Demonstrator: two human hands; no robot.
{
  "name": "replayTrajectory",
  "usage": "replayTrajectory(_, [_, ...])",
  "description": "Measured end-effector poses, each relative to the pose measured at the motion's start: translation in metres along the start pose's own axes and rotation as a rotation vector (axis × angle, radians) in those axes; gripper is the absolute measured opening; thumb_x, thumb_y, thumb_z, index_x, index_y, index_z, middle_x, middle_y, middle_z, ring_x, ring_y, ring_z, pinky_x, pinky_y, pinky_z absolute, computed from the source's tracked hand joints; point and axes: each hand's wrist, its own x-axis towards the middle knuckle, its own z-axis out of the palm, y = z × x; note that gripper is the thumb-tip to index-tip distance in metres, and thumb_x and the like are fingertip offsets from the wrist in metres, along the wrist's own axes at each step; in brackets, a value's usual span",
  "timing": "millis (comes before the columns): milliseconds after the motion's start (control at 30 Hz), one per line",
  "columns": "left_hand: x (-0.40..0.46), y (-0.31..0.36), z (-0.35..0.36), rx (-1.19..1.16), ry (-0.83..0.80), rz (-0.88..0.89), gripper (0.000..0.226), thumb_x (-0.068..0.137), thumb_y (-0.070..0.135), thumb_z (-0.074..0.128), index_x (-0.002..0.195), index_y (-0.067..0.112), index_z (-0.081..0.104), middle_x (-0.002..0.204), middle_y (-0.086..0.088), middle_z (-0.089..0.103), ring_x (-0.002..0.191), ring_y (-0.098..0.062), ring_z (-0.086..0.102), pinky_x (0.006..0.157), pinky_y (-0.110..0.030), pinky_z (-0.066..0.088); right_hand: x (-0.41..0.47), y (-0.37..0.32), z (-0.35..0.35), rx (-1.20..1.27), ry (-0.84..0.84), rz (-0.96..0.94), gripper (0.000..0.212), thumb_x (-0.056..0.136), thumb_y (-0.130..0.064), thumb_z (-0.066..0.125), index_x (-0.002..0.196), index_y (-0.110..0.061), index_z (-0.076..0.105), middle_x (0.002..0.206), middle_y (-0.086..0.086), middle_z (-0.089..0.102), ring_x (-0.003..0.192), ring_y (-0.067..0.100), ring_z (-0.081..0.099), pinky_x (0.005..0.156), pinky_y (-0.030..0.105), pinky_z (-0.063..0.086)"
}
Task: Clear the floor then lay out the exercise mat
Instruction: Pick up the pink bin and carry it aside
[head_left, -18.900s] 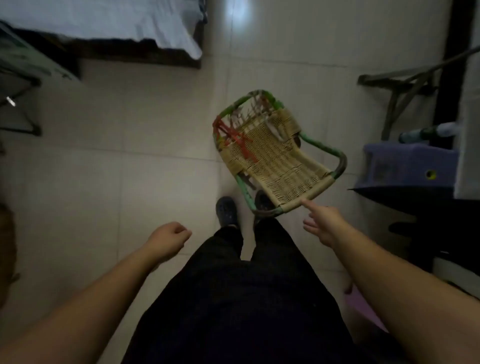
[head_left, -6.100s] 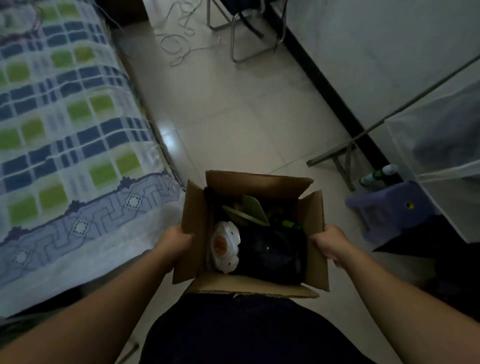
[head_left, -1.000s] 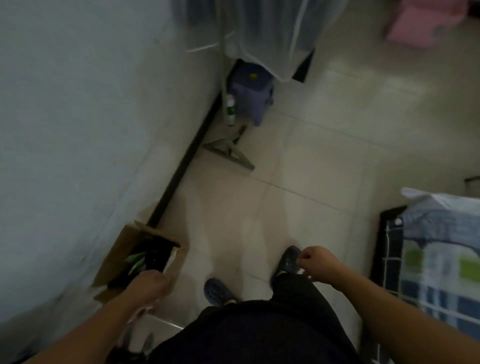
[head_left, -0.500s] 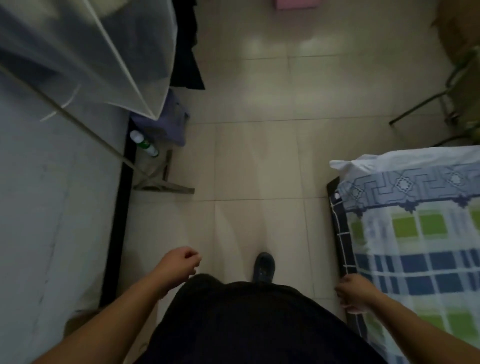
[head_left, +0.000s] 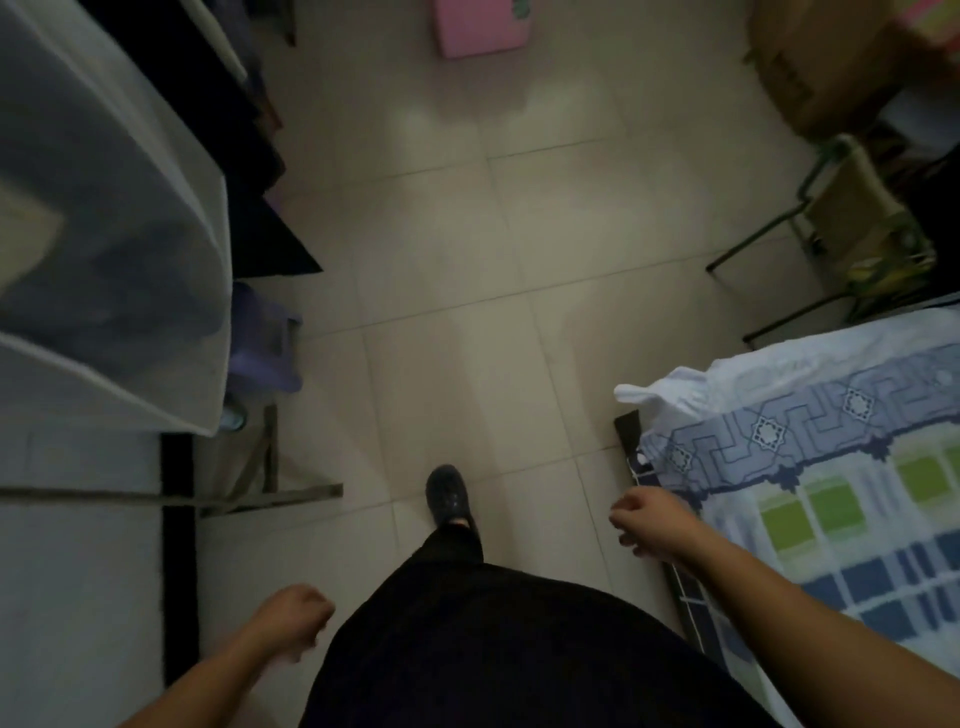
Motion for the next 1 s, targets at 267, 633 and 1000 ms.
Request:
replayTrajectory(267, [0.054,0.165,-0.151,-0.120,0.078,0.139,0.019,0.094,0.011,0.053,0.076,0.005,0.056,0.068,-0.012,0.056,0.054,-0.022,0.050,0.051,-0.022,0.036,0.028,-0.040,-0.058,0.023,0.045,0.145,0.013,0.091,-0.011,0.060,0.083,-0.005,0.068,0.069,0.010,0.067,0.055,0.018,0.062,0.049,0.025,0.047])
replayTrajectory(633, [0.069,0.468,-0.200,-0.124,0.081,0.319,0.015,0.094,0.020,0.053,0.082,0.017,0.061,0.092,-0.011,0.065,0.074,-0.022,0.061,0.063,-0.027,0.047,0.143,-0.101,-0.202,-0.019,-0.042,0.189,0.018,0.087,-0.018,0.061,0.075,-0.007,0.069,0.076,0.010,0.068,0.068,0.016,0.061,0.063,0.024,0.046])
replayTrajectory(1000, [0.058,0.654,-0.242,0.015,0.018,0.348,0.015,0.092,0.029,0.056,0.096,0.021,0.067,0.094,-0.004,0.069,0.086,-0.020,0.066,0.078,-0.034,0.053,0.282,-0.306,-0.432,0.012,0.051,0.005,0.011,0.087,-0.009,0.055,0.078,-0.008,0.060,0.073,0.019,0.059,0.068,0.028,0.057,0.061,0.034,0.045])
